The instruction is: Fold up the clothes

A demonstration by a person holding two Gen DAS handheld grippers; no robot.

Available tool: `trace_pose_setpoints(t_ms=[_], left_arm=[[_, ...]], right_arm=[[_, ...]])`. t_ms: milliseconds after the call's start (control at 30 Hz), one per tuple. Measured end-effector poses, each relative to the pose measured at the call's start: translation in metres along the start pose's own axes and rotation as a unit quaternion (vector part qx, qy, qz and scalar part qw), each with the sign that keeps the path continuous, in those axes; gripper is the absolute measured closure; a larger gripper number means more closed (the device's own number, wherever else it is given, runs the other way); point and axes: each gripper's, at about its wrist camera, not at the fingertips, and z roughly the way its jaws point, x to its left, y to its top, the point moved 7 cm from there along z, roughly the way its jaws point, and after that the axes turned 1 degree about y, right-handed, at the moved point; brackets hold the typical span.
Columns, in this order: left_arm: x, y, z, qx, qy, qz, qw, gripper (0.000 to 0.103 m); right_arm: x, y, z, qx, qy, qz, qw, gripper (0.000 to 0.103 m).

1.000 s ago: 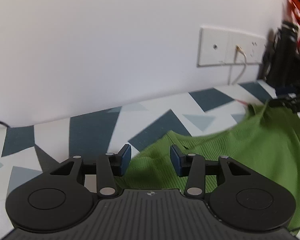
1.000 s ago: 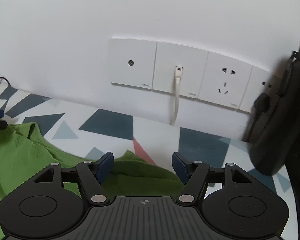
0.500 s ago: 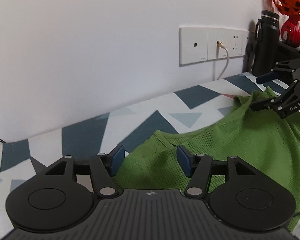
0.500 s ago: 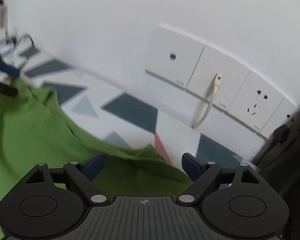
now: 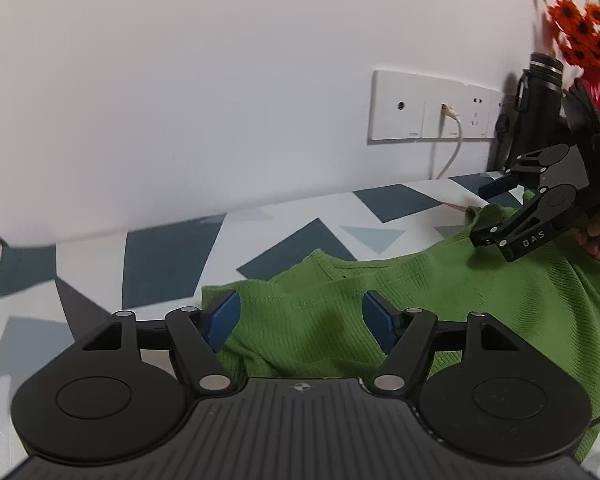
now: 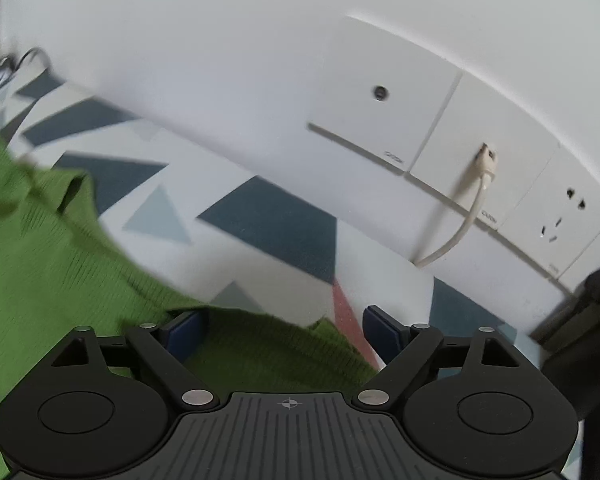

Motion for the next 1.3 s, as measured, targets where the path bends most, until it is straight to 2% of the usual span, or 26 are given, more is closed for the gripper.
trace_pose_setpoints(t_ms=[67, 133, 200, 267, 333, 367, 400, 433, 533, 600, 800, 867, 1033, 1233, 1300], left_arm=[[0.003, 0.004, 0.0, -0.006, 0.005, 0.001, 1.0, 0.034], [0.005, 0.009, -0.001, -0.012, 0.009, 0.002, 0.9999, 0.034], [0.006, 0.012, 0.002, -0.011, 0.009, 0.004, 0.9999, 0.034], [0.005, 0.014, 0.005, -0.007, 0.008, 0.015, 0.9998, 0.031], [0.004, 0.015, 0.008, -0.004, 0.013, 0.032, 0.9994, 0.031], [0.006, 0.017, 0.009, -0.004, 0.02, 0.036, 0.9991, 0.031], [0.009, 0.018, 0.011, -0.004, 0.025, 0.032, 0.9992, 0.031], [0.012, 0.019, 0.012, -0.003, 0.024, 0.021, 0.9995, 0.031], [0.017, 0.022, 0.016, 0.002, 0.015, -0.013, 0.9998, 0.031], [0.011, 0.023, 0.019, 0.007, 0.009, -0.017, 0.9998, 0.031], [-0.036, 0.04, 0.026, 0.023, -0.012, 0.005, 0.9997, 0.025], [-0.061, 0.046, 0.033, 0.032, -0.018, 0.029, 0.9989, 0.016], [-0.107, 0.051, 0.066, 0.069, -0.005, 0.077, 0.9947, 0.016], [-0.124, 0.049, 0.097, 0.103, 0.011, 0.087, 0.9908, 0.016], [-0.125, 0.048, 0.104, 0.108, 0.028, 0.099, 0.9888, 0.016]], right_arm=[[-0.013, 0.007, 0.004, -0.01, -0.013, 0.048, 0.999, 0.027], [-0.033, 0.01, 0.005, -0.025, -0.031, 0.111, 0.993, 0.027], [-0.043, 0.007, 0.005, -0.023, -0.019, 0.147, 0.989, 0.027], [-0.044, 0.0, -0.003, -0.024, -0.011, 0.144, 0.989, 0.025], [-0.042, -0.008, -0.02, -0.035, -0.006, 0.135, 0.99, 0.018], [-0.042, -0.012, -0.029, -0.04, -0.004, 0.13, 0.991, 0.011], [-0.043, -0.018, -0.038, -0.044, -0.008, 0.128, 0.991, 0.003], [-0.044, -0.024, -0.047, -0.048, -0.013, 0.127, 0.991, 0.001], [-0.049, -0.047, -0.068, -0.05, -0.031, 0.136, 0.989, 0.001], [-0.054, -0.064, -0.079, -0.047, -0.043, 0.148, 0.987, 0.001], [-0.049, -0.1, -0.076, -0.046, -0.042, 0.191, 0.98, 0.001], [-0.047, -0.104, -0.071, -0.051, -0.036, 0.198, 0.978, 0.001], [-0.047, -0.109, -0.069, -0.058, -0.024, 0.205, 0.977, 0.001], [-0.047, -0.111, -0.07, -0.062, -0.016, 0.209, 0.976, 0.001], [-0.047, -0.111, -0.07, -0.063, -0.017, 0.207, 0.976, 0.001]])
